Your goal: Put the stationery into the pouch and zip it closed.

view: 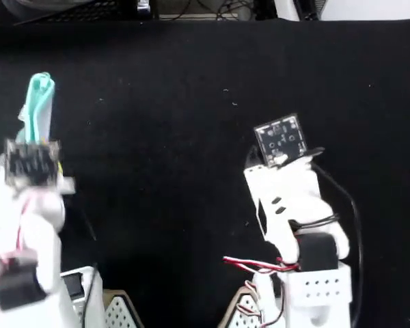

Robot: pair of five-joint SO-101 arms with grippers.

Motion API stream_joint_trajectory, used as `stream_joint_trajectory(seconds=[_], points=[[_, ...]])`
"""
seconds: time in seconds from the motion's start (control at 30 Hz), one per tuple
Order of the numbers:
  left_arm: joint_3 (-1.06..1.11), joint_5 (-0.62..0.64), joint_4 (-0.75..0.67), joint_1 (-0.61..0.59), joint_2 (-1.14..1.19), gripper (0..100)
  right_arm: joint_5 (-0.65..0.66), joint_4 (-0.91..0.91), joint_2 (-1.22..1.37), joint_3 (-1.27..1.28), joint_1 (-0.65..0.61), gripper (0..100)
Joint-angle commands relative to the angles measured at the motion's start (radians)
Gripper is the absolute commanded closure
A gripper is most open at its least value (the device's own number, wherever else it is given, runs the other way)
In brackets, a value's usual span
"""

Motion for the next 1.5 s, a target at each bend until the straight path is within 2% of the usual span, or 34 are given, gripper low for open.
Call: stream_joint_trajectory(seconds=[0.0,0.07,0.17,0.33,0.63,0.8,0.87,0.97,1.03,1.1,1.23,1.47], points=[[-0.185,-0.009,-0.110,-0.004,0.299,97,-0.008,-0.074,-0.059,0.156,0.029,98.6],[-0.260,0.031,-0.133,-0.001,0.434,97,-0.015,-0.110,-0.094,0.251,0.028,98.6],[-0.367,0.086,-0.183,0.010,0.614,97,-0.103,-0.153,-0.159,0.358,0.032,98.6],[-0.490,0.129,-0.193,0.173,0.876,97,-0.198,-0.153,-0.289,0.435,0.034,98.6],[-0.717,0.210,-0.190,0.481,1.264,97,-0.192,-0.055,-0.526,0.562,0.035,98.5],[-0.777,0.212,-0.189,0.573,1.363,97,-0.189,-0.023,-0.576,0.579,0.035,98.5],[-0.780,0.213,-0.175,0.598,1.366,93,-0.175,-0.028,-0.573,0.581,0.035,98.4],[-0.805,0.224,-0.080,0.621,1.364,80,-0.132,-0.032,-0.573,0.596,0.034,98.5],[-0.852,0.293,0.012,0.625,1.364,76,-0.124,-0.031,-0.573,0.596,0.031,98.5],[-0.938,0.339,0.126,0.625,1.364,77,-0.124,-0.029,-0.573,0.598,0.031,98.5],[-1.124,0.350,0.351,0.628,1.364,79,-0.126,-0.025,-0.573,0.598,0.029,98.5],[-1.307,0.345,0.620,0.588,1.364,85,-0.126,-0.023,-0.570,0.598,0.029,98.5]])
